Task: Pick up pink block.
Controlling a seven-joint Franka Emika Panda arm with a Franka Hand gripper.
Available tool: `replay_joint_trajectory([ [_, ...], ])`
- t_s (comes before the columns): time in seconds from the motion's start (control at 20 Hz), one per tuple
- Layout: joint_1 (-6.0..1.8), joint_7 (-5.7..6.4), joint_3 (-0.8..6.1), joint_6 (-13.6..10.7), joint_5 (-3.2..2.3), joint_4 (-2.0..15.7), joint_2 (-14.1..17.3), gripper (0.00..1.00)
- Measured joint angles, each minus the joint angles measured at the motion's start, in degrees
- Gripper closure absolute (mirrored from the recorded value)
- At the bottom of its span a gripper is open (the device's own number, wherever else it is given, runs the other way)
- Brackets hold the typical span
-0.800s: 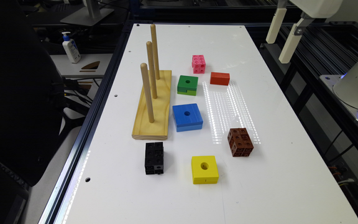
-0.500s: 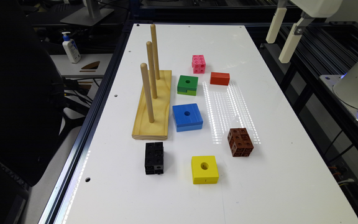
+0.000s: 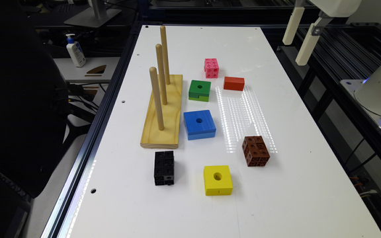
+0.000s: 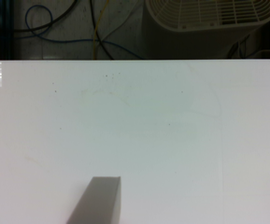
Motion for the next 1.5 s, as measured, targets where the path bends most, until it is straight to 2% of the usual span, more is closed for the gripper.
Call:
replay_joint_trajectory([
  [0.3,-1.63,-1.19,0.00,0.09,-0.09,0.13,-0.02,0.00],
  [0.65,-2.83,-1.86,-0.01,0.50,-0.37,0.92,0.05,0.00],
  [0.95,-3.65,-2.61,-0.01,0.91,-0.38,1.63,0.59,0.00],
  [1.25,-4.12,-2.85,-0.01,3.49,-0.48,2.62,3.42,0.00],
  [1.5,-5.02,-3.71,-0.01,4.38,-0.53,4.85,6.45,0.00],
])
